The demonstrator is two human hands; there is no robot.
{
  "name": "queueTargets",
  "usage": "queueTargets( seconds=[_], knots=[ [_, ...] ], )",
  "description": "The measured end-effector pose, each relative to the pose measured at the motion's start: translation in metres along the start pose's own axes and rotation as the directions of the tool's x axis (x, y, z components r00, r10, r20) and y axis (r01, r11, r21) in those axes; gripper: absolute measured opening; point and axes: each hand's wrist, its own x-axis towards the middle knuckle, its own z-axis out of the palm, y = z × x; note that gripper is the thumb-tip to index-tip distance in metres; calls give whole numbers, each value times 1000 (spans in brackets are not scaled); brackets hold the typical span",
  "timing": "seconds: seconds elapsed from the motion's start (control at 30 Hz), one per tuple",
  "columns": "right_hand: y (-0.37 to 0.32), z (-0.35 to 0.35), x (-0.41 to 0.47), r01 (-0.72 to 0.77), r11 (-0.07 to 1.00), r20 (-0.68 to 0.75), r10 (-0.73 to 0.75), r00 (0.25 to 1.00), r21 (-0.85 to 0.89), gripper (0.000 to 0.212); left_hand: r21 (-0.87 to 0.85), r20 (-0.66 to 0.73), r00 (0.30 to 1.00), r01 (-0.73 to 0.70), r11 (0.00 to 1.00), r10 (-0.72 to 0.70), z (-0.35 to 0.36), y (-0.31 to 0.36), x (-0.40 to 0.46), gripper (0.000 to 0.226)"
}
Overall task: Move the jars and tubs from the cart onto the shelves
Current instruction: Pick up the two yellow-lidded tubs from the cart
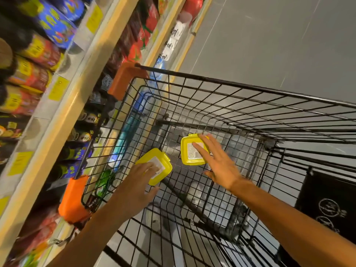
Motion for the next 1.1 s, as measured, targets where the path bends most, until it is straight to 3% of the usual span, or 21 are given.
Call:
queueTargets(
  seconds=[0.13, 0.23, 0.3, 0.43, 0.63, 0.9, 1.1],
  knots=[
    [4, 10, 8, -5, 997, -38, 8, 999, 73, 122, 3, 6, 1000, -5, 1000, 5, -1, -7, 2, 64],
    [9, 16, 15, -39, 969, -67, 57, 996, 245, 103, 25, 5, 1000, -3, 1000, 3, 0, -11, 4, 68],
    [12, 20, 20, -22, 969, -111, 51, 993, 246, 94, 30, -4, 1000, 0, 1000, 0, -2, -12, 5, 63],
    [15, 24, 27, -22, 965, -138, 60, 989, 262, 92, 43, -4, 1000, -25, 999, 25, -3, -15, 8, 57],
    [17, 13, 34, -59, 898, -126, 127, 984, 437, 93, 73, -33, 999, -7, 997, 10, 1, -12, 9, 63],
    [24, -2, 28, -281, 762, 115, 265, 957, 584, 91, 131, 5, 999, 31, 991, -32, 14, -9, 8, 98],
    [32, 6, 15, -300, 734, 116, 292, 949, 609, 84, 330, 34, 999, 13, 944, -26, 22, -8, 3, 130]
  ],
)
